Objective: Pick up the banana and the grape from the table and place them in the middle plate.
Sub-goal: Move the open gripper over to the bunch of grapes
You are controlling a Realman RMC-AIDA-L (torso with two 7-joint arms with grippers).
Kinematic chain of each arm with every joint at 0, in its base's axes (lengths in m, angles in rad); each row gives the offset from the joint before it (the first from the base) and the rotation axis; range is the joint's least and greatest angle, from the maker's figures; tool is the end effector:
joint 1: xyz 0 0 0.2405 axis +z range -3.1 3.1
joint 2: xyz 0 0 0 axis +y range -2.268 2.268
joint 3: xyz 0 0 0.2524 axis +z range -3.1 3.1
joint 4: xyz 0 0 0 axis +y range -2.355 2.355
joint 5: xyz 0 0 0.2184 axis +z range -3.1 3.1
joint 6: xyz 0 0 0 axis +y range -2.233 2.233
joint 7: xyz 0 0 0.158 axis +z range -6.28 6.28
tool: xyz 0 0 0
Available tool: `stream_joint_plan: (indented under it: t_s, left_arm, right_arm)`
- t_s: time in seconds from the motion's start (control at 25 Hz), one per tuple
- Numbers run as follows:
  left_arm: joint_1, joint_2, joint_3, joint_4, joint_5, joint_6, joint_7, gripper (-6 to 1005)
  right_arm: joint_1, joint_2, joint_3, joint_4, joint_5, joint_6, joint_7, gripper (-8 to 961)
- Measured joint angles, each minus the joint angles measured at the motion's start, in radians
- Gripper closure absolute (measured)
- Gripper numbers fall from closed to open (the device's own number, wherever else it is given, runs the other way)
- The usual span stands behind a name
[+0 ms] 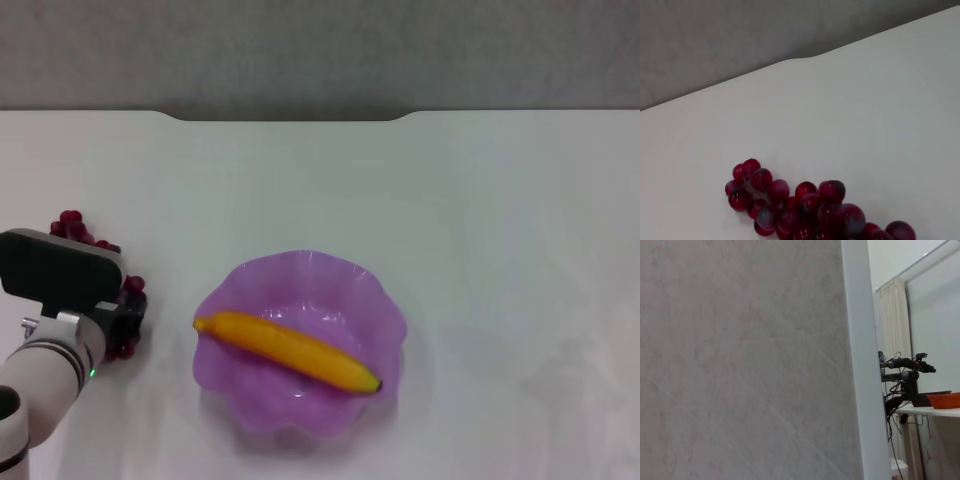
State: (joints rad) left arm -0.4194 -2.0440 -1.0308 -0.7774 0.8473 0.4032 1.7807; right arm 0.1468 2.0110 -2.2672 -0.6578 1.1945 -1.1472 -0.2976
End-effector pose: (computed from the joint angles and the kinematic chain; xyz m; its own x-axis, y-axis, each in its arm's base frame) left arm -0.3190 0.3805 -0.0737 0.7461 0.5804 0.3263 0.4761 -0.1226 -0.8708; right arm 0.3460 0.3048 0.0193 0.7087 0.0949 -0.6991 -0.6977 0.2416 -0.6745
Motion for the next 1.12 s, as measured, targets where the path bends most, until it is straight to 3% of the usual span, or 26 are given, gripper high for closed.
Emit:
stream_joint_plan:
  t_s: [1.12]
  left_arm:
    - [-0.005,0.001,-0.007,-0.001,-0.001,0.053,0.013,488]
  right_arm:
    - [0.002,-0.002,0.0,0.005,-0.003,-0.002,0.028,950]
